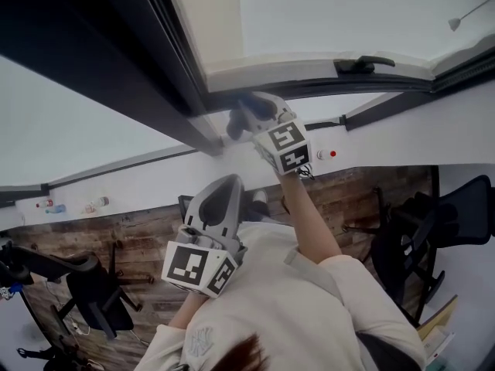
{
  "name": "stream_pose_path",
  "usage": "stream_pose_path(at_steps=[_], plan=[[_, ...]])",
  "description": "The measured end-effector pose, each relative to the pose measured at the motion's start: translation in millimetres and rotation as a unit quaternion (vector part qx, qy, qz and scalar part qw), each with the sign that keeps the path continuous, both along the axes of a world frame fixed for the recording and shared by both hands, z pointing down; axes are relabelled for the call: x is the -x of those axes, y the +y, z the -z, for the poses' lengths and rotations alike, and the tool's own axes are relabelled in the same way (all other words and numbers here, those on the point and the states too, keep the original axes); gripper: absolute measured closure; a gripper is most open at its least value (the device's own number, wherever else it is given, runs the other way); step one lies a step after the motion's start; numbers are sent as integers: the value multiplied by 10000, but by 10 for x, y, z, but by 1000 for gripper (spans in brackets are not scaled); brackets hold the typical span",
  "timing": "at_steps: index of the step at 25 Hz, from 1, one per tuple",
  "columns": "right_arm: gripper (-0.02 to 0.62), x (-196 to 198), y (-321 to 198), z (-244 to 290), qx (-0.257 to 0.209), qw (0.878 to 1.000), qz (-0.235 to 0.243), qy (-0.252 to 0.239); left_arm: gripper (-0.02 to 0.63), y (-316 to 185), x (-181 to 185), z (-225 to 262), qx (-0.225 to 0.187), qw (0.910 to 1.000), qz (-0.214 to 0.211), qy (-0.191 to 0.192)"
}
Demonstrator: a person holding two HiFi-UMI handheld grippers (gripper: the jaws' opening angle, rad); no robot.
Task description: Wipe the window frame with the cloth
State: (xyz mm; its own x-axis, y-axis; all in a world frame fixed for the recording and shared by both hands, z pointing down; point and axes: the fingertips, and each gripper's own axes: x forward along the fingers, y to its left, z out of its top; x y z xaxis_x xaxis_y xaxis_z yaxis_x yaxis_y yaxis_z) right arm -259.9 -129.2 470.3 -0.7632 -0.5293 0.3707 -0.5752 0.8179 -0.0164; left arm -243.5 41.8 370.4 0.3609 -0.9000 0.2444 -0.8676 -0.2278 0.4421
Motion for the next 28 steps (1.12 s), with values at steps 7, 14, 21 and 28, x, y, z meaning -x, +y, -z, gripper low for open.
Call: stream_pose_path(at_steps=[7,14,21,28], plan=[[546,-140,-67,-7,-20,9999,-106,68,601,-21,-133,33,-95,9996,-255,10],[546,-341,-153,12,-7,9995,-324,30,601,-13,-93,53,-122,9998,-175,-3],[546,-548,-224,-4,43,9988,-489,68,601,-40,-81,128,-184,9998,-105,-11],[546,-694,-312,29,30,9977,-679,49,600,-36,-108,86,-115,9999,-67,24]])
